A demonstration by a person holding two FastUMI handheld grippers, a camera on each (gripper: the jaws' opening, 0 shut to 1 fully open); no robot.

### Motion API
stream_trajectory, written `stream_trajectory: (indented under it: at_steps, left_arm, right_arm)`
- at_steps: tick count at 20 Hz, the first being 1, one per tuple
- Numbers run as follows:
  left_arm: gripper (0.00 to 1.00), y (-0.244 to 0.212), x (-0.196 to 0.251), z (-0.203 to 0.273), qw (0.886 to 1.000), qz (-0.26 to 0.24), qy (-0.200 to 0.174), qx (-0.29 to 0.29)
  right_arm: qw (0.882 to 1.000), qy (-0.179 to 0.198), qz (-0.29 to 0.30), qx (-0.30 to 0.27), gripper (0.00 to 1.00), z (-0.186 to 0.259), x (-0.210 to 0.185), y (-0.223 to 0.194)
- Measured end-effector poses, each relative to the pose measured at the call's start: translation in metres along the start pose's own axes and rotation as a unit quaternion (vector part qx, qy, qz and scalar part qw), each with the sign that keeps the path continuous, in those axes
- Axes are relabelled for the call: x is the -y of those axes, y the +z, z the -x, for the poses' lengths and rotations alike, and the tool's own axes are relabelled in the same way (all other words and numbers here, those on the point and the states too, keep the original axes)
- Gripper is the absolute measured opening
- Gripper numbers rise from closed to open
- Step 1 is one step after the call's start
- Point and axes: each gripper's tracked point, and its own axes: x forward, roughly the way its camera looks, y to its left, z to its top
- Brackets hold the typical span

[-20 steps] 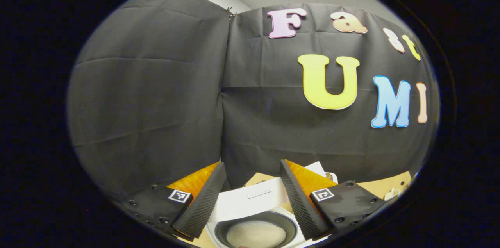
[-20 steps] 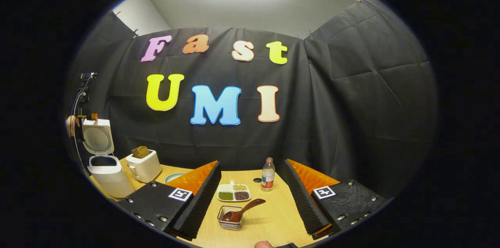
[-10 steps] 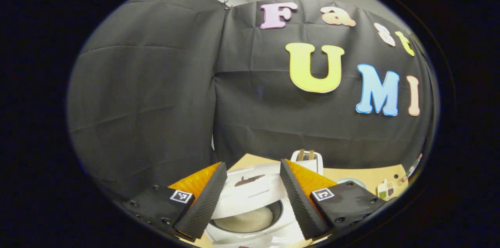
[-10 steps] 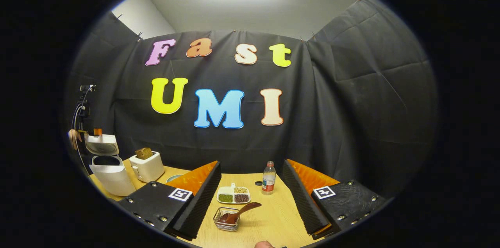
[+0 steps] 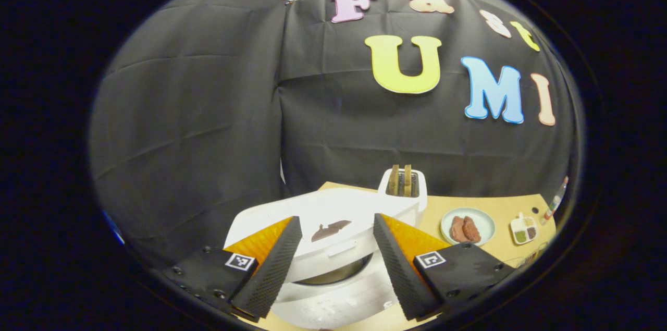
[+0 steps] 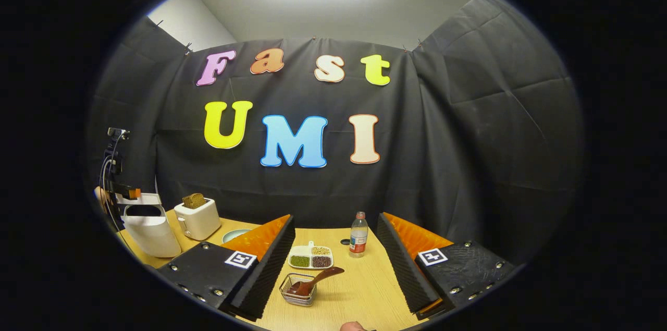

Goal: Close the left gripper, press the button to open the rice cooker; take a wooden spoon from the chopstick holder with the right hand, scoop a spoonful of rice and pour it into the rice cooker, then put the wooden spoon back into the chopstick holder.

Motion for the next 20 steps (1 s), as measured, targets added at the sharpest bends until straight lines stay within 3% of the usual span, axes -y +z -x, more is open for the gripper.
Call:
stream_trajectory:
  at_steps: [11,12,13,14,20]
  left_arm:
    - [0.94,-0.054,0.009,-0.005,0.999,0.020,0.000,-0.047]
    - [0.98,-0.057,0.009,-0.006,0.999,0.019,0.000,-0.049]
    - [0.94,-0.057,0.008,-0.007,0.999,0.018,0.001,-0.051]
    - [0.98,-0.058,0.008,-0.009,0.998,0.017,0.002,-0.053]
    - [0.98,-0.070,0.007,-0.014,0.997,0.009,0.004,-0.078]
  right_arm:
    - [1.000,-0.002,-0.002,-0.008,0.96,-0.002,0.006,-0.009]
    - [1.000,-0.002,-0.001,-0.009,0.96,-0.002,0.006,-0.009]
    - [1.000,-0.002,-0.001,-0.010,0.96,-0.003,0.005,-0.010]
    - [1.000,-0.002,0.000,-0.010,0.97,-0.004,0.004,-0.010]
    - [1.000,-0.004,0.000,-0.013,0.96,-0.006,0.003,-0.013]
